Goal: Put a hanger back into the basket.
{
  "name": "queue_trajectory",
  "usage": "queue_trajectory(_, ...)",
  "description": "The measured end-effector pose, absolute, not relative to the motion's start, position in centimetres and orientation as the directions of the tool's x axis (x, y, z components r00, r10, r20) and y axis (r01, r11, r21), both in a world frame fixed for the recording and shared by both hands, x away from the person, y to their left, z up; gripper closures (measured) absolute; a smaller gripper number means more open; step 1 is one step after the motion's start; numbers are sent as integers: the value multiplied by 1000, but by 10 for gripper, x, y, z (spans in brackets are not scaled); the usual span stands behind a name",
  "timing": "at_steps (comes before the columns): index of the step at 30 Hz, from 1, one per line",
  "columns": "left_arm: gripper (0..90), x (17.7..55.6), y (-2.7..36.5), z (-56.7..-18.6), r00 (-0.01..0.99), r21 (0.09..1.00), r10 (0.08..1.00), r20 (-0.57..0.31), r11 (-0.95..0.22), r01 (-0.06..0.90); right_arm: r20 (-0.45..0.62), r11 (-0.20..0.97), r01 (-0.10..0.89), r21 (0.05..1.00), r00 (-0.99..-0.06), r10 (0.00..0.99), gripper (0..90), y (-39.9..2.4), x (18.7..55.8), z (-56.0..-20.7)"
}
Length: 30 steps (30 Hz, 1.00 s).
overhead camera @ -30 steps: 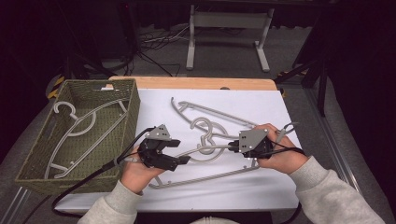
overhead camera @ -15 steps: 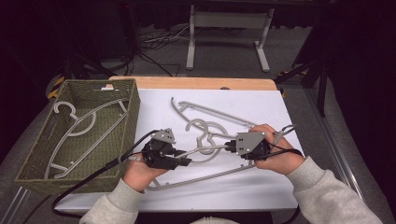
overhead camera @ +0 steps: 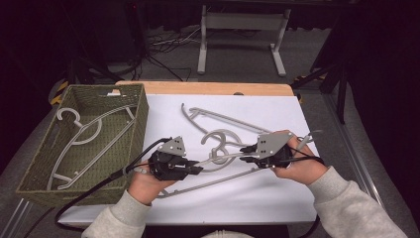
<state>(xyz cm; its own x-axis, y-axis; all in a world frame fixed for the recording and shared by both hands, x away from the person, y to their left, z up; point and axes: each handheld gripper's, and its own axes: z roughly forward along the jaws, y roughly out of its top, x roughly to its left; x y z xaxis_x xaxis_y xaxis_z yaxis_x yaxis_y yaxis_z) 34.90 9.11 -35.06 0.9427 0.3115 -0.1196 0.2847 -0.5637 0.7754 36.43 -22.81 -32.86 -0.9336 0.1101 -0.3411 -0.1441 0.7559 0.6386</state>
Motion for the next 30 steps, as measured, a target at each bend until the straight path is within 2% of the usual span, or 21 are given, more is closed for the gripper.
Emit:
queue_trajectory(3, 796, 350, 98, -343, 937, 789, 328, -122, -540, 292, -307, 694, -98, 714, -934, 184, 518, -239, 364, -323)
queue_trajectory(4, 795, 350, 98, -343, 937, 789, 328, -122, -540, 292, -307, 694, -98, 714, -934, 184, 518, -239, 364, -323)
queue_trajectory(10, 795, 351, 115, -323, 921, 827, 377, -100, -483, 287, -233, 565, -15, 825, -920, 315, 239, -260, 361, -316)
queue_trajectory(14, 795, 350, 124, -310, 911, 845, 403, -86, -455, 281, -172, 497, 40, 867, -911, 374, 124, -270, 361, -319)
queue_trajectory(19, 795, 349, 131, -297, 904, 857, 425, -59, -443, 264, -110, 444, 82, 892, -914, 390, 44, -282, 363, -328)
queue_trajectory(30, 795, 353, 148, -281, 882, 879, 470, -35, -406, 251, -11, 350, 178, 920, -879, 476, 31, -291, 365, -346)
